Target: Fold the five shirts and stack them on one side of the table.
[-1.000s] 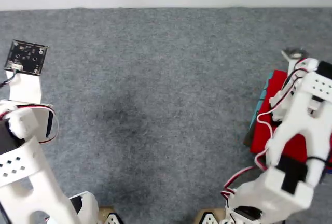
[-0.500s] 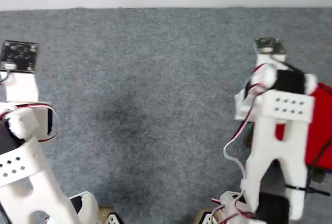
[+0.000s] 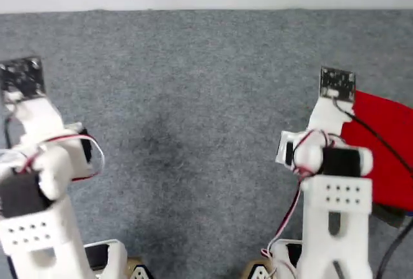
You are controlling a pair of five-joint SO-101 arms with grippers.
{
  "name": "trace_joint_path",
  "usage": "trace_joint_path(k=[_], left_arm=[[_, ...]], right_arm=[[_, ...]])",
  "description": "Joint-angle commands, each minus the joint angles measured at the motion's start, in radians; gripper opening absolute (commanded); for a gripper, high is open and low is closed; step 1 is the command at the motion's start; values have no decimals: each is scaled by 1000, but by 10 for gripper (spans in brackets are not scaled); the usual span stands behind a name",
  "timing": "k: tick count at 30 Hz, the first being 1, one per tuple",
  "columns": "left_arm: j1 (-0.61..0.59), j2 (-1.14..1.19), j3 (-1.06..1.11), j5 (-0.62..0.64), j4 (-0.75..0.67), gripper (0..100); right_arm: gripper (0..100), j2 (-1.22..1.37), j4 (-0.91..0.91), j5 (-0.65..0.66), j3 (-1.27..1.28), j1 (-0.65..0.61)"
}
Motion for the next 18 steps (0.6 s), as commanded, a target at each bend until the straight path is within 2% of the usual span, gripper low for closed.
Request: trace_joint_path(k=[1,5,11,14,18], left_arm=[[41,-155,220,11,-178,13],[41,-333,484,11,-350,13],[41,-601,816,12,-534,13],[49,-736,947,12,-598,13],[127,-898,1082,11,-605,13]], right_arm=[[9,-111,-88,-11,92,-5],[9,-189,-165,-11,227,-7],[9,-329,-315,-11,454,-7],[9,-414,-415,-6,600,-8],[9,-536,-515,-5,775,-8]])
